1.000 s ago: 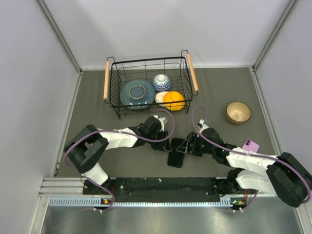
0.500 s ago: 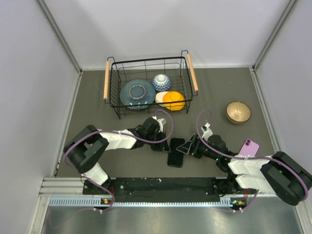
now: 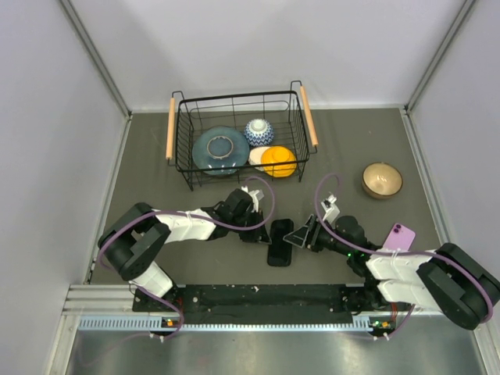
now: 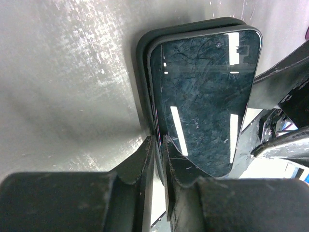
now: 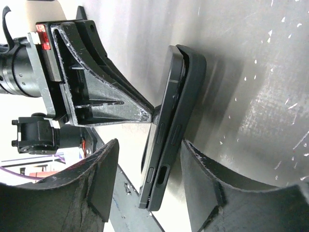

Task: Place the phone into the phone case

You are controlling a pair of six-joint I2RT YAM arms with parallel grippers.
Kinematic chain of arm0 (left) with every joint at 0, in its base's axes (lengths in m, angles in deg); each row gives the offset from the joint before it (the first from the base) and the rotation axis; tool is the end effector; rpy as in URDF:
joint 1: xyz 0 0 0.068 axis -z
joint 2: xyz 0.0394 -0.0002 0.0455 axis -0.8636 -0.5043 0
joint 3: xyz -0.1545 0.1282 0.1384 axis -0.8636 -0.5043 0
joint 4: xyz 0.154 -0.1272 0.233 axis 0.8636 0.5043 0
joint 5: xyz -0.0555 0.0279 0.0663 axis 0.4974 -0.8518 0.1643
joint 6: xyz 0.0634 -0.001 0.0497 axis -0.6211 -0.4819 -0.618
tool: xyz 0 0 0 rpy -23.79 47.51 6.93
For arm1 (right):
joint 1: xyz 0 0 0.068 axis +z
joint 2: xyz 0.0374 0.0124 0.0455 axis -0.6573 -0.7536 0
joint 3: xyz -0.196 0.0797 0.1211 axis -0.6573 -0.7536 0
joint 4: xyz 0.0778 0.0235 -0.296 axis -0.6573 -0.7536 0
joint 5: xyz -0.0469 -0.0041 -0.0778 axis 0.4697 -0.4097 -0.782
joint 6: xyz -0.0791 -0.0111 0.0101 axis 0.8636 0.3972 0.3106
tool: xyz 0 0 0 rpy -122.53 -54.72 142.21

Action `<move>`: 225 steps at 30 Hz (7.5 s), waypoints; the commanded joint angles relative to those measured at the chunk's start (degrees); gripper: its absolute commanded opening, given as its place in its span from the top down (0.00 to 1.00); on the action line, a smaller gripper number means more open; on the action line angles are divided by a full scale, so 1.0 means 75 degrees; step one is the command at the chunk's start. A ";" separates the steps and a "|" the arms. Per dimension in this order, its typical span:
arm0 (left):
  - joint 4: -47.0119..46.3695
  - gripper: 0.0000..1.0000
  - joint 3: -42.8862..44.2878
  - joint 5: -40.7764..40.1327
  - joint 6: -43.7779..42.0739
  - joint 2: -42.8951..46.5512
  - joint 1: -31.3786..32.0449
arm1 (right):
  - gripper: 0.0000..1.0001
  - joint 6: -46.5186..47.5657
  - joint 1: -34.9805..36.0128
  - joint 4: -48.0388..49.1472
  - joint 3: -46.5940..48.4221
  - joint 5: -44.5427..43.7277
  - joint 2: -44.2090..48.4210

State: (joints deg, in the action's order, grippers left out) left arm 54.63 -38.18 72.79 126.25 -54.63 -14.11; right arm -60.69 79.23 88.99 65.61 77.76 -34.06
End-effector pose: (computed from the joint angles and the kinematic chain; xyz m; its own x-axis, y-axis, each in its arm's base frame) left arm 0.2197 -0.2608 0.0456 -0.9570 0.0464 -0.2862 0.2330 0.7105 -0.6640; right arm 0.1796 0.1678 0.0462 -0.8327 0.3607 -0.4201 -0.2084 0.4987 0.8413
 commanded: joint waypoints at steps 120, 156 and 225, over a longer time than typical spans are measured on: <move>-0.4931 0.58 -0.1745 0.4095 0.0844 0.3716 -0.0866 | 1.00 0.1628 -0.0900 -0.1915 0.3013 0.4490 0.1561; -0.1262 0.54 -0.1029 0.2361 -0.1113 0.4173 -0.0936 | 1.00 0.1101 -0.0912 -0.1189 0.2473 0.3471 0.1303; -0.2985 1.00 -0.1968 0.1786 0.1197 0.3846 -0.1077 | 1.00 0.0116 -0.0338 0.0993 0.0915 0.2417 0.0846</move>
State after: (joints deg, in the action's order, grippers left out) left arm 34.48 -53.76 89.90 135.73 -25.93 -22.07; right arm -60.14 75.79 92.53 71.73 97.96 -28.14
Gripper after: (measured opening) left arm 0.104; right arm 0.063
